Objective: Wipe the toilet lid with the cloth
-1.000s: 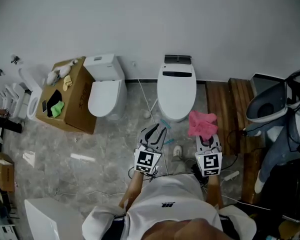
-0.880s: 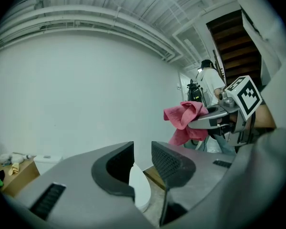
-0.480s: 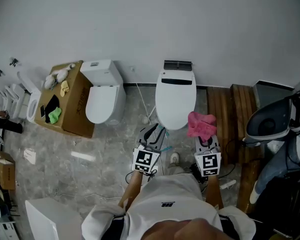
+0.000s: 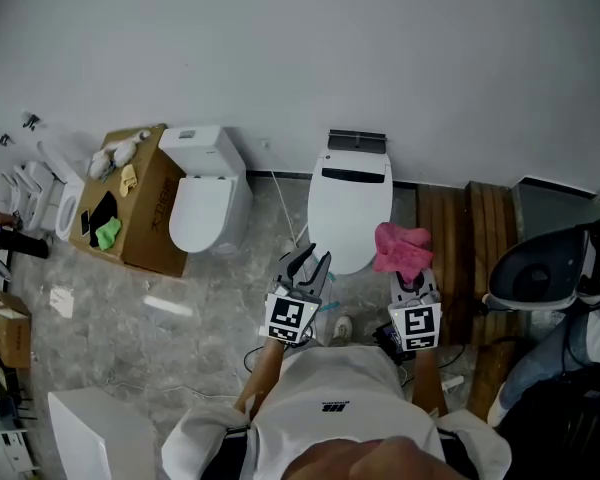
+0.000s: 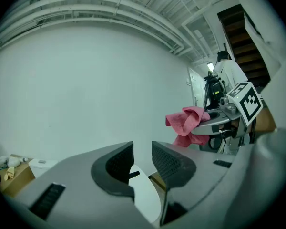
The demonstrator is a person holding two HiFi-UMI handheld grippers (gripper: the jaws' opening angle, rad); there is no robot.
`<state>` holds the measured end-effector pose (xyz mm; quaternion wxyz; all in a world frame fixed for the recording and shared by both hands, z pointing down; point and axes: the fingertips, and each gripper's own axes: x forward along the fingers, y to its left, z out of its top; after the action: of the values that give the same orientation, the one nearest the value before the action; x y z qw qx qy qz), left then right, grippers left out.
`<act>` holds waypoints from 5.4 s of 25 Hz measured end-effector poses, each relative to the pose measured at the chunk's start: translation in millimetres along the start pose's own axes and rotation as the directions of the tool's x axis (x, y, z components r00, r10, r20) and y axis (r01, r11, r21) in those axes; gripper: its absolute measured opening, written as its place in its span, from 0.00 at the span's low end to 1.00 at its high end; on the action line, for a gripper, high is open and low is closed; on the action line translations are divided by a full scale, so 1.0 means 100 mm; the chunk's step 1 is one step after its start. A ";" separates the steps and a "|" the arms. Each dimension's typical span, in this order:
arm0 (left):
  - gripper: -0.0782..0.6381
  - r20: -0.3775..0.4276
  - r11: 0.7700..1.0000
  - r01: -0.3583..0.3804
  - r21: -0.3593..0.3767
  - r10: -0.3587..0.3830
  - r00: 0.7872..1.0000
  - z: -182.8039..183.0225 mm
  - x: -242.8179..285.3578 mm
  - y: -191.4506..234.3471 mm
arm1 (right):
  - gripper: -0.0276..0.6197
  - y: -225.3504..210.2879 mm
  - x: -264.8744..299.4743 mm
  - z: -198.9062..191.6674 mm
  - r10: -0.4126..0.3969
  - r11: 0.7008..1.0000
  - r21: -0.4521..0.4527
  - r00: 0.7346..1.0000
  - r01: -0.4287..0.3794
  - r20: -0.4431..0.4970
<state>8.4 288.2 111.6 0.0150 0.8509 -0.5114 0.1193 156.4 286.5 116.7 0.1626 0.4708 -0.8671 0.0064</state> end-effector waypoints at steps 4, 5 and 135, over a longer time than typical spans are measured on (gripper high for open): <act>0.29 -0.005 1.000 -0.016 0.011 0.016 1.000 0.03 0.08 0.09 | 0.14 -0.08 0.13 0.08 0.011 1.000 -0.003 1.000 -0.011 0.023; 0.29 -0.006 1.000 -0.020 0.011 0.020 1.000 0.02 0.09 0.11 | 0.14 -0.08 0.16 0.08 0.012 1.000 -0.003 1.000 -0.012 0.026; 0.33 -0.431 0.965 -0.060 -0.254 -0.058 0.900 -4.89 3.81 2.89 | 0.14 0.71 6.80 -4.17 0.474 0.860 0.426 0.748 -0.281 -0.464</act>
<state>-165.3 -107.6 642.1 0.2407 0.7929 -0.5068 0.2378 -128.7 -159.4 717.6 0.3207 0.2804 -0.8463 0.3200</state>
